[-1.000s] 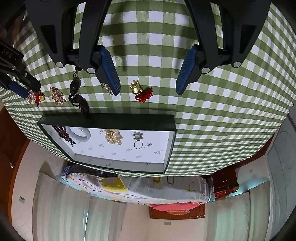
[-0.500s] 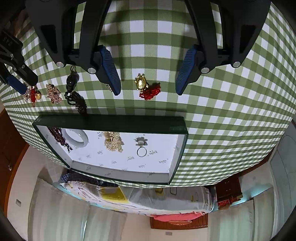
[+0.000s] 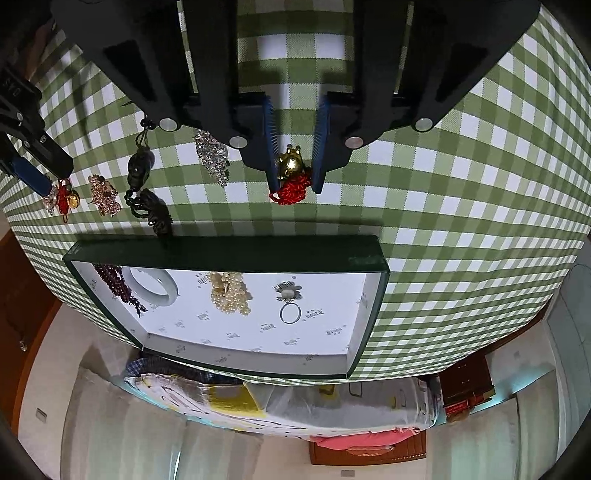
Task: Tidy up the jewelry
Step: 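Grasp the red brooch with the left tool while the right tool grasps the gold chain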
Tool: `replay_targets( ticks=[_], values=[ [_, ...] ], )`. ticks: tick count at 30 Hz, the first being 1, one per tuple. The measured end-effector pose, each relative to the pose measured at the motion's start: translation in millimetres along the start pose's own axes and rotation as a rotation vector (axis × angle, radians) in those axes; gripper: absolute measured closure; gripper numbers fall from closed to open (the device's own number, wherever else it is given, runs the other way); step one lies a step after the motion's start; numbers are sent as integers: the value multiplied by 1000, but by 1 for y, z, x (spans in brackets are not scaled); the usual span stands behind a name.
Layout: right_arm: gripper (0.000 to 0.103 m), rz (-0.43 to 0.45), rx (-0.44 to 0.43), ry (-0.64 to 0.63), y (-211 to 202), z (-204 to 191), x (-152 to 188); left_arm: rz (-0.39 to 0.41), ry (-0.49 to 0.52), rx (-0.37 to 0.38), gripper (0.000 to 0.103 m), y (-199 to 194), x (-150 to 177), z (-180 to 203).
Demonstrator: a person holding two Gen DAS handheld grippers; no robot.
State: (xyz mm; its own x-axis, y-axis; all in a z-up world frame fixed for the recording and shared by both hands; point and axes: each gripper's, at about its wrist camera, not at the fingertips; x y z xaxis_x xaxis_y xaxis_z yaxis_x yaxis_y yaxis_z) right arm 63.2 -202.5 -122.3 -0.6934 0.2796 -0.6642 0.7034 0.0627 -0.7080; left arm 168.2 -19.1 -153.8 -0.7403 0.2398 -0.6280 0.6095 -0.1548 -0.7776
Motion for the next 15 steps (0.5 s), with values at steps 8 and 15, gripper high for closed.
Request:
replay_targets(
  ticks=[8, 15],
  values=[
    [33, -3, -1, -9, 2, -3, -2, 31, -22, -11, 86, -12, 8, -10],
    [47, -27, -15, -39, 10, -16, -11, 46, -44, -26, 86, -22, 13, -20]
  ],
)
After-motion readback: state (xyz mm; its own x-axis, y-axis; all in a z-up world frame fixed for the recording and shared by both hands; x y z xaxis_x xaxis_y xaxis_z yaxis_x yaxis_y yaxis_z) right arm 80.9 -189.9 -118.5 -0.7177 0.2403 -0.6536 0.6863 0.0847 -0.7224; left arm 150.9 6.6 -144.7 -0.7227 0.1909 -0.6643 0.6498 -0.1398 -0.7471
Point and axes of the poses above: each gripper's, at about its wrist camera, not at the fingertips, and y roughly the way its jaws point, z to its right, x to its underside, and after that the axes turned 10 degrees about y, right-handed
